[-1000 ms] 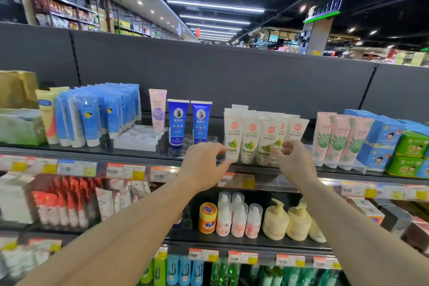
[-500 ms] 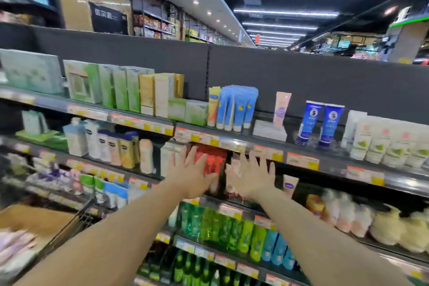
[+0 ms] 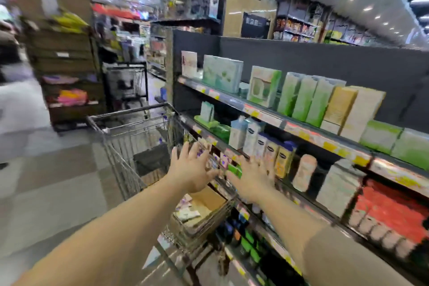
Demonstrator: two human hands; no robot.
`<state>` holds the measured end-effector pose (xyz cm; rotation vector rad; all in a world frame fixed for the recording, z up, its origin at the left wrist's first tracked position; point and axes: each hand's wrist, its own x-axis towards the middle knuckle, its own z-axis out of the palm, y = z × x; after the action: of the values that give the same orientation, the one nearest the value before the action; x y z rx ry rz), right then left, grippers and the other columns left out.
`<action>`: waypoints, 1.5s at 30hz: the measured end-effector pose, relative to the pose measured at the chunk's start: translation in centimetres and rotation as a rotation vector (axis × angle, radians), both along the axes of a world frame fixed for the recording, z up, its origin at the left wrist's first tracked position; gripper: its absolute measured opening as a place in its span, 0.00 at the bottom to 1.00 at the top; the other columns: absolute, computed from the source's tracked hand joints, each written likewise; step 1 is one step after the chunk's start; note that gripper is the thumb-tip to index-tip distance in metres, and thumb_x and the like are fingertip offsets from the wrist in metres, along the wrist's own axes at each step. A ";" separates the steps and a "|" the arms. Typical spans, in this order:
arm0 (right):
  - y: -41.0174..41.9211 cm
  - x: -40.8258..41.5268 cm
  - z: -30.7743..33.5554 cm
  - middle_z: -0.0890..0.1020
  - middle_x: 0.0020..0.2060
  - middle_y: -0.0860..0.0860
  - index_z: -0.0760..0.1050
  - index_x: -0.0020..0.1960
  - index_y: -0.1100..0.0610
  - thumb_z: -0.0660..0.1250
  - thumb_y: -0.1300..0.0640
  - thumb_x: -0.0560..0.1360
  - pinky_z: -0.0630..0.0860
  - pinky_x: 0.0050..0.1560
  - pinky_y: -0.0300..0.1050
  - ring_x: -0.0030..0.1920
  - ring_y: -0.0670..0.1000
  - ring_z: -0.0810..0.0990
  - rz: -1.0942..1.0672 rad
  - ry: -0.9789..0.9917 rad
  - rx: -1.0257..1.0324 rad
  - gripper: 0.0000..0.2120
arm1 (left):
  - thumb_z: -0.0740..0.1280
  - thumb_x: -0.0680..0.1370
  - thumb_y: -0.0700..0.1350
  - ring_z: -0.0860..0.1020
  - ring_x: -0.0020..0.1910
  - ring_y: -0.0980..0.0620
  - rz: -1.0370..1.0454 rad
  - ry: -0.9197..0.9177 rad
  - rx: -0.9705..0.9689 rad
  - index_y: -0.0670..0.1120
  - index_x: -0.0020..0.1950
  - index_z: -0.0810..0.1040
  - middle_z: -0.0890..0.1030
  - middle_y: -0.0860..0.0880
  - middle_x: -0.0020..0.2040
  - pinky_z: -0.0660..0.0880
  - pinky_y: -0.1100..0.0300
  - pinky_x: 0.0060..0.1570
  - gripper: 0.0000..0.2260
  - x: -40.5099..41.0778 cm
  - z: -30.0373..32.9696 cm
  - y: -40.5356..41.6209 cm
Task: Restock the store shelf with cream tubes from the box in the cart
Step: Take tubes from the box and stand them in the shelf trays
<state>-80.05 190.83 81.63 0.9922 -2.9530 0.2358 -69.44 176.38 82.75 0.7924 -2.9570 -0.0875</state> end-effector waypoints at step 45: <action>-38.6 -15.7 -44.9 0.79 0.60 0.57 0.69 0.65 0.58 0.68 0.51 0.76 0.69 0.43 0.41 0.55 0.59 0.78 -1.114 -1.107 -0.205 0.21 | 0.51 0.80 0.64 0.43 0.79 0.44 -0.436 -0.546 0.220 0.54 0.80 0.51 0.47 0.46 0.81 0.38 0.42 0.75 0.30 -27.4 -41.9 -43.7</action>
<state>-95.79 152.20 36.74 -1.2432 -3.5376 1.2667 -96.84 132.70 40.83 0.1798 -3.6422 -0.2643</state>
